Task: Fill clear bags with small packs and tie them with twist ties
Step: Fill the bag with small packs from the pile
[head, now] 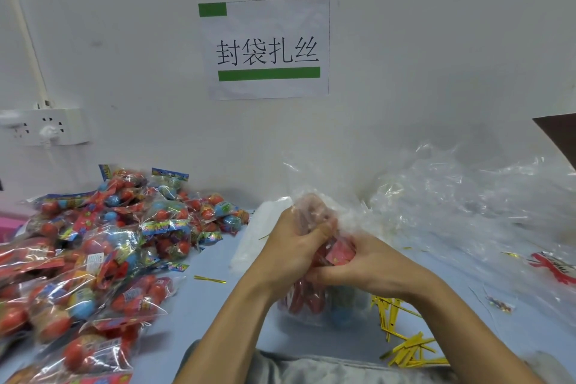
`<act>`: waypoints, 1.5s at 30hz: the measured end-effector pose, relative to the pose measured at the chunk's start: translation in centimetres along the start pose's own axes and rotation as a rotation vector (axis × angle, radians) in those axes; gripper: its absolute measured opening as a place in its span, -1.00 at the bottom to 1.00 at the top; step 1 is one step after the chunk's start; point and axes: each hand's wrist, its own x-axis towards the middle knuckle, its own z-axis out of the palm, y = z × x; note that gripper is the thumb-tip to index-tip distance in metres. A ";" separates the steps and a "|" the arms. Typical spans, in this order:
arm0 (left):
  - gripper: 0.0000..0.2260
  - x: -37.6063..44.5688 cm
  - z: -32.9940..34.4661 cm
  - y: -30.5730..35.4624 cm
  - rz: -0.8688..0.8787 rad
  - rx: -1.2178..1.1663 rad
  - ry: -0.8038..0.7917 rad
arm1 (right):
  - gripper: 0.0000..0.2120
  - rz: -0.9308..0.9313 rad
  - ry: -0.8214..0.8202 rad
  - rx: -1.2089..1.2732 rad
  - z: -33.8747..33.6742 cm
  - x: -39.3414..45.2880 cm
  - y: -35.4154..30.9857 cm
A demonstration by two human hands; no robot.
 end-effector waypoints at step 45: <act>-0.86 -0.2 1.0 2.0 0.100 0.251 0.052 | -0.68 0.069 0.097 -0.271 1.8 0.2 -1.0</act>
